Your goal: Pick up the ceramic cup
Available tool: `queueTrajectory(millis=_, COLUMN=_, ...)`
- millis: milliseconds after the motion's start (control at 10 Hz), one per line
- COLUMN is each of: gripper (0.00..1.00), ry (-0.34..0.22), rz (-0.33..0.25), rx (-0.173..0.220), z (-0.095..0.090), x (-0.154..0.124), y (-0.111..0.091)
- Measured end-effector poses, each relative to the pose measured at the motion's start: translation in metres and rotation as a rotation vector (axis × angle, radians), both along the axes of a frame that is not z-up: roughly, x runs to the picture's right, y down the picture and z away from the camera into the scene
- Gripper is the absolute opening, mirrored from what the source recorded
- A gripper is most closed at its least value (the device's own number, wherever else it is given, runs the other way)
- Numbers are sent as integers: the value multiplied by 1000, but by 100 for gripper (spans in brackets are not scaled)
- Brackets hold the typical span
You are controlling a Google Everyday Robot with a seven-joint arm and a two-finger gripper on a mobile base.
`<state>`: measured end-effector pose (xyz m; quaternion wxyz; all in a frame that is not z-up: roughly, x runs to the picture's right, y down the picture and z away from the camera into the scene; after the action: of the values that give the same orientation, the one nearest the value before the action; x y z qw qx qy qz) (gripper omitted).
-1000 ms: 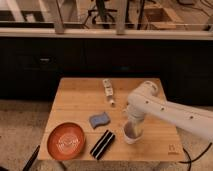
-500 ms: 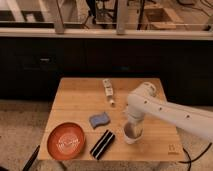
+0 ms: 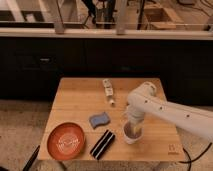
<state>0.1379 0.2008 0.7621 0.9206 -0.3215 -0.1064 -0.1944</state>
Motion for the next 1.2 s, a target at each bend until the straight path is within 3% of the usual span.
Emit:
queueTrajectory(millis=500, gripper=4, ry=-7, rz=-4, rx=-5, z=-2, x=4, y=-5)
queueTrajectory(millis=700, gripper=0, ry=-13, rz=-11, rx=-6, z=-4, x=3, y=-12)
queueTrajectory(millis=1200, gripper=0, ry=-22, rz=-22, rx=-9, z=-9, x=4, y=-18)
